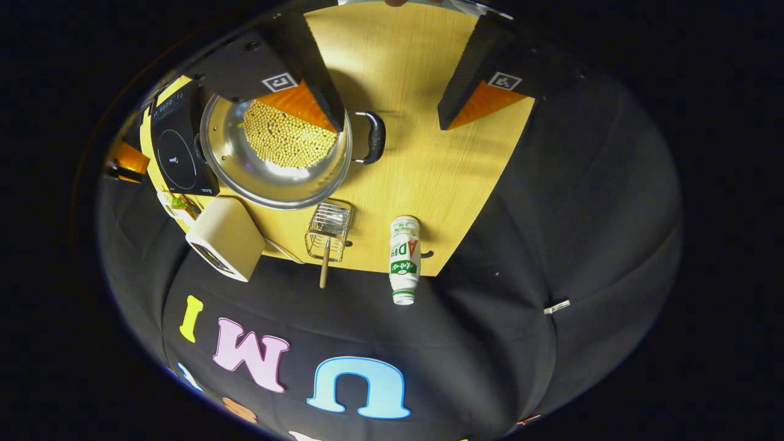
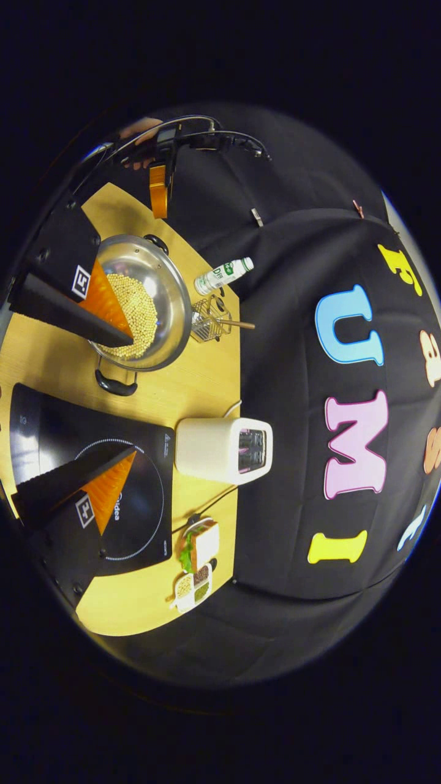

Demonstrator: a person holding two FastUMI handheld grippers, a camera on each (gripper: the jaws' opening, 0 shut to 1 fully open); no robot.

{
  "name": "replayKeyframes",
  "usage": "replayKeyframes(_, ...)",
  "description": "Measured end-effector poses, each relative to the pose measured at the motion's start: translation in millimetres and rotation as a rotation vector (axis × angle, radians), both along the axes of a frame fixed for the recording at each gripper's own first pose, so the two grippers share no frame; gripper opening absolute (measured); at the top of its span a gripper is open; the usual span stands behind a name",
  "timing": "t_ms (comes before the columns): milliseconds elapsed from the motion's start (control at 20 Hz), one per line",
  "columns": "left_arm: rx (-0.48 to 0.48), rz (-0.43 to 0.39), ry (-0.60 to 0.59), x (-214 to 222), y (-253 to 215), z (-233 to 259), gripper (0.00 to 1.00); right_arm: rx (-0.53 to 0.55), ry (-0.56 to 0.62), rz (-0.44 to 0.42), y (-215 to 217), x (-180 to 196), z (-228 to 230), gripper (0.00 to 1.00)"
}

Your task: First push the handle of the pot to place it horizontally, then grasp the pot with both hands and set it on the induction cooktop.

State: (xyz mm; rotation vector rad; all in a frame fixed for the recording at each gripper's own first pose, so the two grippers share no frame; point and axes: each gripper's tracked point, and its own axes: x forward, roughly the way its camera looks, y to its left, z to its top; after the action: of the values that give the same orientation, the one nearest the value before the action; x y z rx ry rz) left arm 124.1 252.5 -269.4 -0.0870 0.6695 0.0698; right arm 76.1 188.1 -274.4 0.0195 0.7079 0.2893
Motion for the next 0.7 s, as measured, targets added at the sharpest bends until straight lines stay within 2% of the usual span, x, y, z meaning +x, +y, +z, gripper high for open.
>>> replayKeyframes(100, -0.026, -0.011, 0.014, 7, -3, -8, 0.96, 0.0, 0.038, 0.015, 10, 5, -19, 0.99)
replayKeyframes(450, -0.123, -0.07, 0.015, 43, -21, -34, 0.96, 0.025, 0.182, -0.022, 29, 15, -73, 0.99)
replayKeyframes(700, -0.141, -0.085, 0.019, 60, -26, -48, 0.96, 0.056, 0.255, -0.046, 36, 12, -98, 0.99)
